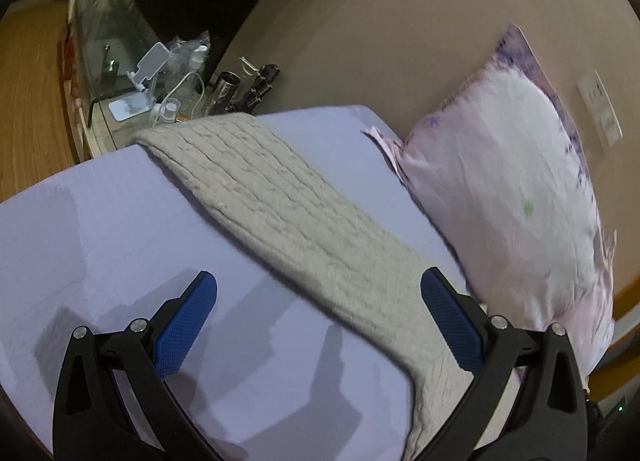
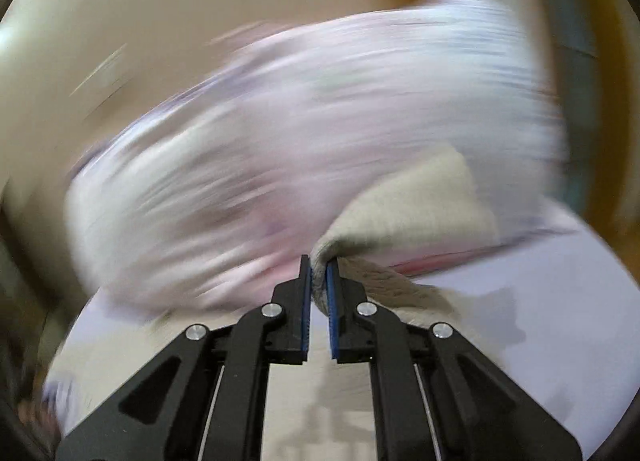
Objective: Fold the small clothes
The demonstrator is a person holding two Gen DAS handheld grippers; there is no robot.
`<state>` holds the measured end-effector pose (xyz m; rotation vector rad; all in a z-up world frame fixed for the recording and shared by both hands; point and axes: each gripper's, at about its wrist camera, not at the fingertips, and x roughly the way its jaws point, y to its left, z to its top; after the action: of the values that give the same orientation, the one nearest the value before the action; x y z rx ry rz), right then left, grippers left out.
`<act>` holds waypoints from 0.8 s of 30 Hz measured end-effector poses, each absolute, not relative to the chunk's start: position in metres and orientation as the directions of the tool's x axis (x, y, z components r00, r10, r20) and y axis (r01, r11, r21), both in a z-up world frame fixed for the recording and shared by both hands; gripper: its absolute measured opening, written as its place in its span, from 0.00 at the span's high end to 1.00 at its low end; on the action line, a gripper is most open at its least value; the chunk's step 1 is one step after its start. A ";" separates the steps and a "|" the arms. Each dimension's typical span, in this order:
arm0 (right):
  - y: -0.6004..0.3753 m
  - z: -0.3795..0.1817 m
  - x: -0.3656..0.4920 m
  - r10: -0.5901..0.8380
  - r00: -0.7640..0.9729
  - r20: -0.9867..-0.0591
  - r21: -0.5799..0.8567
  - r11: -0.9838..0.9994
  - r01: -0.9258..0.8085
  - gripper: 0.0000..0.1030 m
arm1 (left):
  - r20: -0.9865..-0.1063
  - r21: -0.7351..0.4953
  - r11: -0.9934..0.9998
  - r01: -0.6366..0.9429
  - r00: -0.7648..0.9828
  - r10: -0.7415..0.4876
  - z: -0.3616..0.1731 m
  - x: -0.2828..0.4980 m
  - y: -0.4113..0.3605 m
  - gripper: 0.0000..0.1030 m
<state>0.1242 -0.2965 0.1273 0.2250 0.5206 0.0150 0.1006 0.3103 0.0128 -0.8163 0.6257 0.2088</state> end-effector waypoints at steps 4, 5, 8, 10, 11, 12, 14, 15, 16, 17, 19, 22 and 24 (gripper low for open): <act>-0.154 0.067 0.148 0.328 0.646 -0.690 0.181 0.941 -0.285 0.82 | -0.581 -0.650 0.634 -0.419 0.812 -0.060 0.012 0.102 0.318 0.01; -0.132 0.051 0.149 0.350 0.582 -0.734 0.182 0.927 -0.328 0.76 | -0.578 -0.663 0.617 -0.423 0.813 -0.063 0.012 0.102 0.320 0.01; -0.121 0.042 0.138 0.358 0.575 -0.736 0.181 0.922 -0.343 0.48 | -0.580 -0.693 0.569 -0.443 0.811 -0.074 0.011 0.103 0.330 0.01; -0.140 0.050 0.141 0.349 0.618 -0.705 0.189 0.932 -0.310 0.33 | -0.581 -0.706 0.539 -0.460 0.811 -0.068 0.011 0.106 0.338 0.01; -0.155 0.056 0.137 0.343 0.642 -0.686 0.198 0.937 -0.288 0.32 | -0.581 -0.712 0.522 -0.470 0.811 -0.062 0.010 0.108 0.344 0.02; -0.166 0.060 0.135 0.336 0.657 -0.675 0.207 0.941 -0.269 0.30 | -0.581 -0.716 0.510 -0.476 0.812 -0.057 0.009 0.110 0.348 0.05; -0.185 0.067 0.129 0.318 0.679 -0.662 0.220 0.948 -0.229 0.28 | -0.580 -0.726 0.481 -0.491 0.813 -0.046 0.008 0.113 0.358 0.09; -0.191 0.067 0.127 0.309 0.685 -0.660 0.226 0.951 -0.212 0.27 | -0.580 -0.730 0.469 -0.497 0.813 -0.040 0.008 0.114 0.362 0.13; -0.202 0.069 0.125 0.303 0.688 -0.659 0.235 0.952 -0.194 0.27 | -0.578 -0.735 0.456 -0.501 0.815 -0.035 0.007 0.115 0.365 0.16; -0.210 0.067 0.122 0.300 0.690 -0.659 0.246 0.953 -0.179 0.27 | -0.578 -0.742 0.436 -0.509 0.815 -0.034 0.006 0.116 0.371 0.19; -0.222 0.066 0.120 0.300 0.693 -0.655 0.269 0.950 -0.156 0.27 | -0.580 -0.753 0.408 -0.516 0.814 -0.041 0.005 0.120 0.378 0.27; -0.236 0.066 0.117 0.314 0.702 -0.639 0.307 0.941 -0.142 0.27 | -0.603 -0.760 0.343 -0.553 0.796 -0.052 -0.001 0.124 0.395 0.58; -0.241 0.068 0.115 0.317 0.713 -0.625 0.315 0.939 -0.141 0.25 | -0.615 -0.767 0.289 -0.572 0.785 -0.079 -0.009 0.128 0.405 0.82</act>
<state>0.1145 -0.2413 0.0677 0.2529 0.7353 0.2570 0.1282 0.4049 -0.0091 -1.2520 0.6201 0.3590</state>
